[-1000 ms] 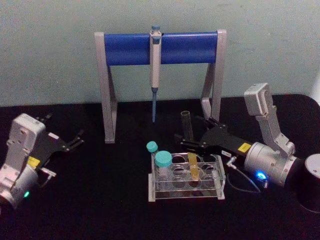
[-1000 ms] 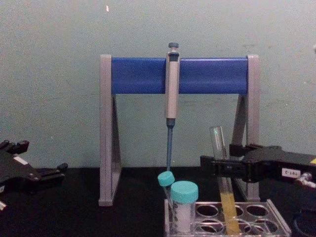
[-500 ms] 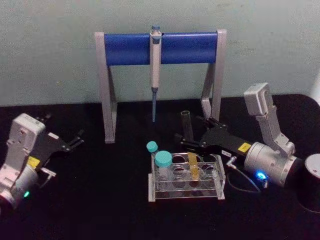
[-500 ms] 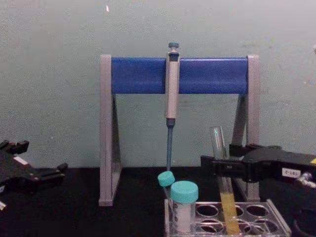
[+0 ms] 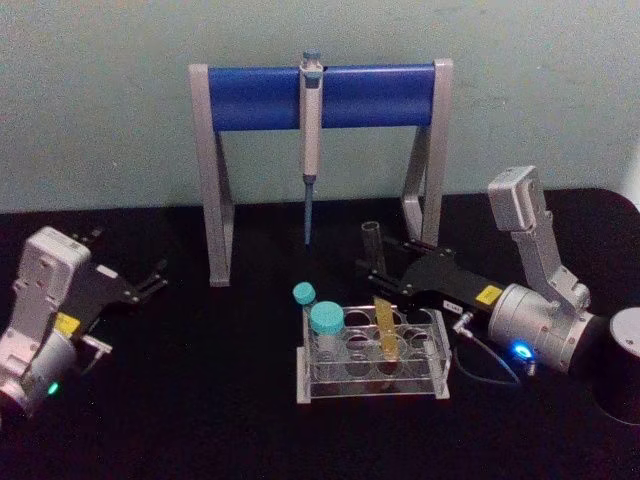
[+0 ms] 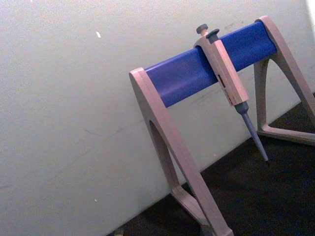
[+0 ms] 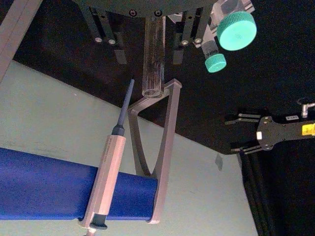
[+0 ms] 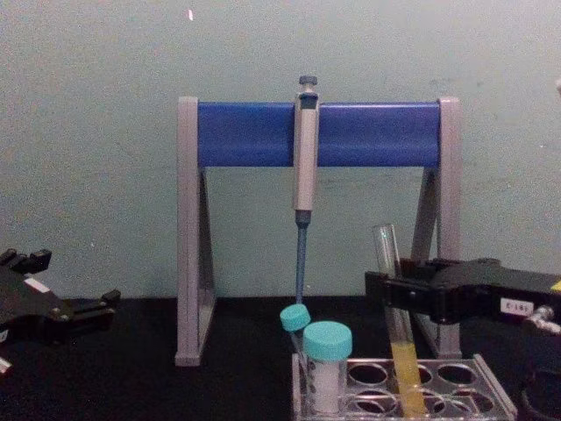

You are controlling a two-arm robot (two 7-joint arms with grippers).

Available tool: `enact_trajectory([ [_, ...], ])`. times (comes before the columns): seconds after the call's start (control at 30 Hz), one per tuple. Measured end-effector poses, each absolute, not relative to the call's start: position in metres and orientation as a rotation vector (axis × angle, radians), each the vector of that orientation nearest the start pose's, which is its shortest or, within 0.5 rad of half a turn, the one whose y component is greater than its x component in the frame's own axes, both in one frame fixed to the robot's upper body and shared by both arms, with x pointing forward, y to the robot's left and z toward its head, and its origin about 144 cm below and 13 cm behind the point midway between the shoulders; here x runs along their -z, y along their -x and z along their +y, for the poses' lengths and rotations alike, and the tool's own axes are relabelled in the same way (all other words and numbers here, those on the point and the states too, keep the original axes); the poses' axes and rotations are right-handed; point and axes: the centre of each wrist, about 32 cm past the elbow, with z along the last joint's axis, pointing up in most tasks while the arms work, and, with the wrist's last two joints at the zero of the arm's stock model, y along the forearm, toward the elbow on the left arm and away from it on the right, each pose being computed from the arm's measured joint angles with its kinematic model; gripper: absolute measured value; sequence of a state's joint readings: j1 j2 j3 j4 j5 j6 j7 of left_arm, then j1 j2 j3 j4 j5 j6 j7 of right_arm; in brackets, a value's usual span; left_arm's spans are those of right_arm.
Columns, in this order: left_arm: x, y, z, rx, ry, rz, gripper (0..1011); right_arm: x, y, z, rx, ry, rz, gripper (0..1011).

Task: Pick up the test tube from the test tube rack, shake it, then place it back into the test tube rack.

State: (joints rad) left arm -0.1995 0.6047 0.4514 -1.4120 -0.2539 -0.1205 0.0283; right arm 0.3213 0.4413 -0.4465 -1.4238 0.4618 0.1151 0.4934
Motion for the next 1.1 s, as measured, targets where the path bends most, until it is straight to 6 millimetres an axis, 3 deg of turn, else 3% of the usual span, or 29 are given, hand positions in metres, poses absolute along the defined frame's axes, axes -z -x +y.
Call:
enact_trajectory([
  [0.4,-1.1398,-0.4886,0.3097,-1.248,-0.304,-0.285,1001,-1.1792,-0.5255,-0.2486,0.750,0.138,0.060,237],
  [1.1,-1.1398,-0.4886,0.3097,-1.248,-0.304,-0.285,1001,-1.1818,-0.5250,-0.2483,0.721,0.088,0.056,229],
])
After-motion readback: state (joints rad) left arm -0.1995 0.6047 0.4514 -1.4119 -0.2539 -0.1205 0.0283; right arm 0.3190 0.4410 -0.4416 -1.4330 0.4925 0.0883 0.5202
